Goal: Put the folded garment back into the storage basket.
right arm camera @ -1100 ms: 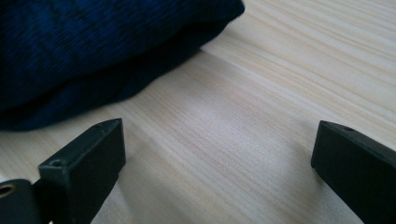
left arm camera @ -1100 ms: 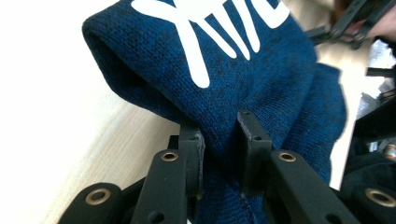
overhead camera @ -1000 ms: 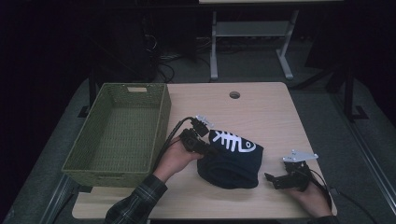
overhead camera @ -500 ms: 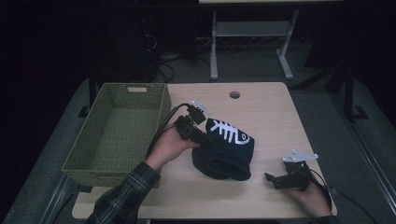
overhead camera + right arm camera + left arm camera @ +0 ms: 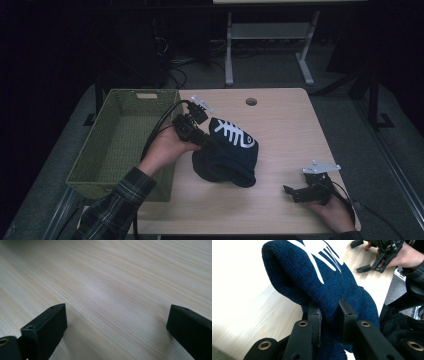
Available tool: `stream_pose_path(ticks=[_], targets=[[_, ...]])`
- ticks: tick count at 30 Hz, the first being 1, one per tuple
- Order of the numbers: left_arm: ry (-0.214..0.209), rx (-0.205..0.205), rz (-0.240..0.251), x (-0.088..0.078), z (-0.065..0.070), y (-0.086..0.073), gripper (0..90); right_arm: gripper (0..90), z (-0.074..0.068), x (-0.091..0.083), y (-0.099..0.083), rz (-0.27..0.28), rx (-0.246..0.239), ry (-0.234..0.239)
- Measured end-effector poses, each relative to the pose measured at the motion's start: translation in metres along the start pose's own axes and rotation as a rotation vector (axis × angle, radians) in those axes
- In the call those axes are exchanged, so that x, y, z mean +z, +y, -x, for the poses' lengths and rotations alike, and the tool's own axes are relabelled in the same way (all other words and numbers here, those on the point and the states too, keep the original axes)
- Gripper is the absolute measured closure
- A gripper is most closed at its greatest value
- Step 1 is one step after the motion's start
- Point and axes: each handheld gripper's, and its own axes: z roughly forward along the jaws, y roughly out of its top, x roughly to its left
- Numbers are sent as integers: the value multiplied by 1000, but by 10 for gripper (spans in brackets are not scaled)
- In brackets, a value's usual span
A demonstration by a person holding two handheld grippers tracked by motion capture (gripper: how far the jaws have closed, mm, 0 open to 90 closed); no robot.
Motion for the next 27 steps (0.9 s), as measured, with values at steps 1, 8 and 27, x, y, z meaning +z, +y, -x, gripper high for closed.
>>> stream_pose_path(ticks=[1,8,27], targets=[[0,-2,3,-3,-1,0,752,27,0,0,0,0,0,0],[15,-15,21,-31,-6,-3,752,27,0,0,0,0,0,0],[85,-59,67,-102,-17,-23,752,27,0,0,0,0,0,0]])
